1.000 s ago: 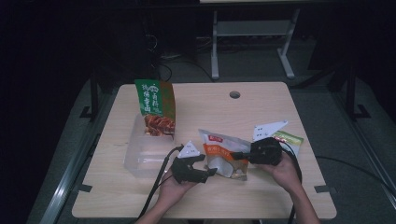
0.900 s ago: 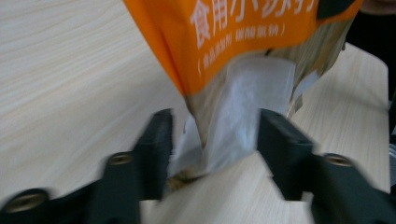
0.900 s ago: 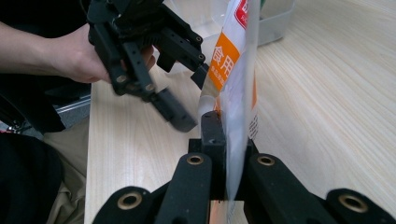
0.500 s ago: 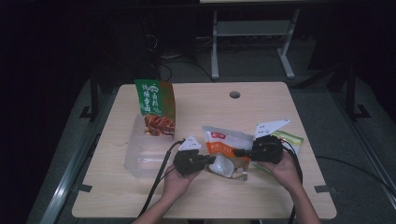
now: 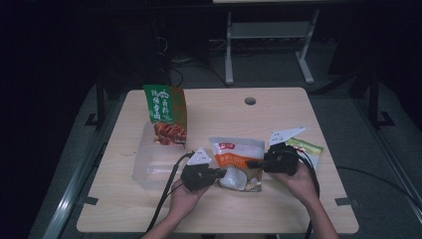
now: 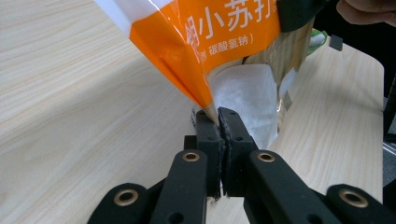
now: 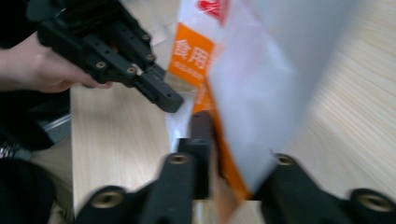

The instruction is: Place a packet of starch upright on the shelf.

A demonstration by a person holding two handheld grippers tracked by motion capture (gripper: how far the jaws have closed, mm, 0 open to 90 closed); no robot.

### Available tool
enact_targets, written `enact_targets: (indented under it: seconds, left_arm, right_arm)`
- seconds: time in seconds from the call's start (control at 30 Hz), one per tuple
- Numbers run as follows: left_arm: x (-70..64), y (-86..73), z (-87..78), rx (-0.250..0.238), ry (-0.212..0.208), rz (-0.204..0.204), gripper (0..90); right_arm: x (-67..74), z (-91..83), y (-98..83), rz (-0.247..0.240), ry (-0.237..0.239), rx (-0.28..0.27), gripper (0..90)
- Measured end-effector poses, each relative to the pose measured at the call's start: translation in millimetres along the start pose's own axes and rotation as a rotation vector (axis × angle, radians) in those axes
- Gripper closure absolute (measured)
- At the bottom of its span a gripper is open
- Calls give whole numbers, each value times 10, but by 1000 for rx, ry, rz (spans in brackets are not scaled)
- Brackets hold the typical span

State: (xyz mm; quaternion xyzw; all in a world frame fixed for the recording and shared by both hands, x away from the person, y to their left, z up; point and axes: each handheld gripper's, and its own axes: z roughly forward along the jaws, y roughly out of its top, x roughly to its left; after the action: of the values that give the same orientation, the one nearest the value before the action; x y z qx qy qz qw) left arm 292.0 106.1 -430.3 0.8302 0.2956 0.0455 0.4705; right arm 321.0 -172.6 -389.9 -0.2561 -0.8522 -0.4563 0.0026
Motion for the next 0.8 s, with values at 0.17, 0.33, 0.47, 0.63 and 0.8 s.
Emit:
enact_targets:
  seconds: [0.17,0.33,0.47,0.63,0.8]
  left_arm:
    - [-39,-46,-98,-2,3,6,761]
    - [-169,-144,-248,8,40,46,634]
    - [-214,-220,-328,14,39,58,592]
    - [-218,-298,-391,20,58,79,482]
    - [-221,-357,-435,12,41,80,395]
  right_arm:
    - [73,10,39,-40,8,8,895]
    - [172,-3,82,-79,5,-1,897]
    - [207,-26,112,-92,-12,-5,897]
    - [198,-35,150,-90,-20,-13,897]
    - [170,-30,240,-87,-35,-30,898]
